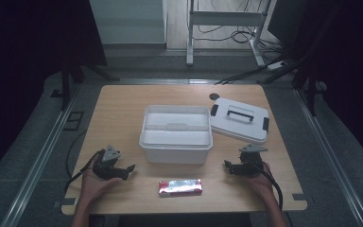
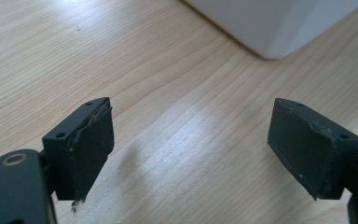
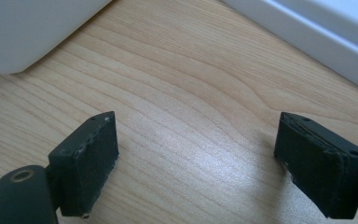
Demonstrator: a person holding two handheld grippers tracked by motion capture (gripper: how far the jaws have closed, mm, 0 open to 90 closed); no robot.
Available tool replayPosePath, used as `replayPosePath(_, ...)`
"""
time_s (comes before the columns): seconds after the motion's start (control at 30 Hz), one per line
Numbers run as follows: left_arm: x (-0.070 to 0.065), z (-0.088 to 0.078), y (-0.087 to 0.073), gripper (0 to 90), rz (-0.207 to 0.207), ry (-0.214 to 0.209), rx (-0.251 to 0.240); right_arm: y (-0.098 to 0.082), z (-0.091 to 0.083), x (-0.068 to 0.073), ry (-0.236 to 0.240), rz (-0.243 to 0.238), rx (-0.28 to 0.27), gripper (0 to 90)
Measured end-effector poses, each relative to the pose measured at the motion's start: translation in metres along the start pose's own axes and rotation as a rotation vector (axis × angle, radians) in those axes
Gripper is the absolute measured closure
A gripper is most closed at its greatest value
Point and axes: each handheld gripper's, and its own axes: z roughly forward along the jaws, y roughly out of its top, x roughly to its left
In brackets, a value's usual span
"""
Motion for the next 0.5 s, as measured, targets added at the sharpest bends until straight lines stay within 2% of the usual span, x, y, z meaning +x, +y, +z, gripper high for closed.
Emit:
replayPosePath(0.13, -0.002, -0.001, -0.001, 21.3, 0.011, 0.003, -0.014, 0.000, 0.000, -0.001, -0.001, 0.002, -0.002, 14.4)
replayPosePath(0.2, -0.001, 0.000, 0.000, 22.4, -0.013, -0.006, -0.020, 0.000, -0.001, -0.002, -0.006, 0.006, -0.004, 15.0)
replayPosePath(0.3, -0.001, -0.002, 0.000, 24.7, -0.028, -0.010, -0.022, -0.001, -0.001, -0.002, -0.004, 0.004, -0.004, 15.1)
replayPosePath(0.33, -0.003, -0.004, -0.001, 23.0, -0.044, -0.014, -0.015, -0.001, -0.001, -0.002, -0.008, 0.002, -0.005, 15.3)
replayPosePath(0.43, -0.003, -0.007, -0.001, 22.2, -0.058, -0.020, -0.022, -0.001, -0.001, -0.002, -0.004, 0.003, -0.004, 15.3)
replayPosePath(0.5, -0.001, -0.015, 0.000, 22.3, -0.082, -0.031, -0.059, -0.001, -0.001, -0.002, -0.005, 0.003, -0.004, 15.4)
